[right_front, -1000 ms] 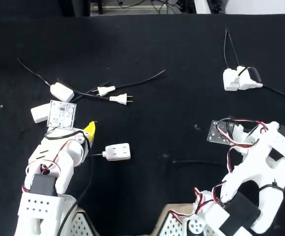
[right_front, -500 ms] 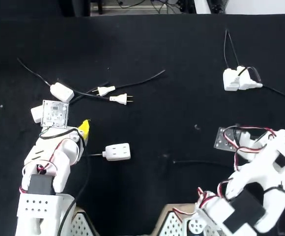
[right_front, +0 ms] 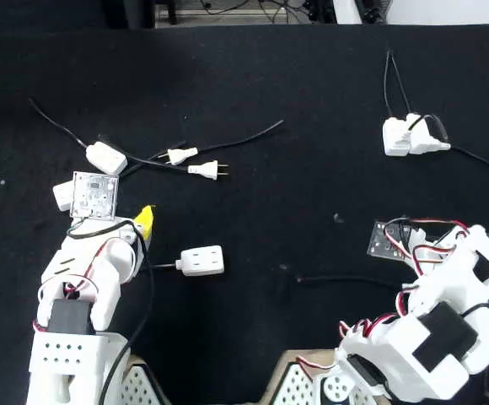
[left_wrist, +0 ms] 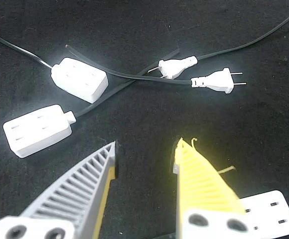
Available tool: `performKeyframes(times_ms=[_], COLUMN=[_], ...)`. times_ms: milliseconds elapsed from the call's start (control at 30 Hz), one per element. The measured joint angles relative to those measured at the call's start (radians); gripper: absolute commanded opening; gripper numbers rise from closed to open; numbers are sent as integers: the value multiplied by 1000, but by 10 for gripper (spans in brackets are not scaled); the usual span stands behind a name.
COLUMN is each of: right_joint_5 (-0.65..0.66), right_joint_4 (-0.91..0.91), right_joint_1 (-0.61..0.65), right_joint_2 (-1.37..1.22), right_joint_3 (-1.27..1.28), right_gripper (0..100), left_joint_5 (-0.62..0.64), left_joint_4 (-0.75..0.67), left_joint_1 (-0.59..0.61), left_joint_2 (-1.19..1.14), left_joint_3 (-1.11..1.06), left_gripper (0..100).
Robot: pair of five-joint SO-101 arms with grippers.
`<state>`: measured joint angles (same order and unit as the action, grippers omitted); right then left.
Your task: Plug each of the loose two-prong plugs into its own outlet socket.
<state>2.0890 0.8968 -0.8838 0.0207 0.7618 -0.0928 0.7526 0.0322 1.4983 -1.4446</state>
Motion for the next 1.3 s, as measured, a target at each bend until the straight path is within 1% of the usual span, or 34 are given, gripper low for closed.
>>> performKeyframes(times_ms=[67,100,167,200,333,433,533,667,800,867,1133,1200,1300], right_joint_5=[2,2,2,0,-8,-57,-146,-333,-575,-683,-1039,-1175,-1412], right_joint_4=[-20,-28,-44,-48,-32,63,216,393,456,460,463,417,339], right_joint_1=[-8,-9,-9,-9,-9,-9,51,173,304,364,608,658,700], right_joint_2=[-9,-9,-25,-25,-23,17,69,158,229,249,269,269,269], right_joint_3=[0,-3,-28,-28,-29,-9,-28,-91,-137,-140,-140,-140,-140], right_gripper=[44,3,29,11,10,10,10,10,10,11,11,11,11], left_joint_5=[0,0,0,0,0,0,0,0,0,0,0,0,0], left_joint_4=[0,0,0,0,0,0,0,0,0,0,0,0,0], left_joint_1=[0,0,0,0,0,0,0,0,0,0,0,0,0], left_joint_2=[0,0,0,0,0,0,0,0,0,0,0,0,0], left_joint_3=[0,0,0,0,0,0,0,0,0,0,0,0,0], left_gripper=[198,198,198,198,198,198,198,198,198,198,198,198,198])
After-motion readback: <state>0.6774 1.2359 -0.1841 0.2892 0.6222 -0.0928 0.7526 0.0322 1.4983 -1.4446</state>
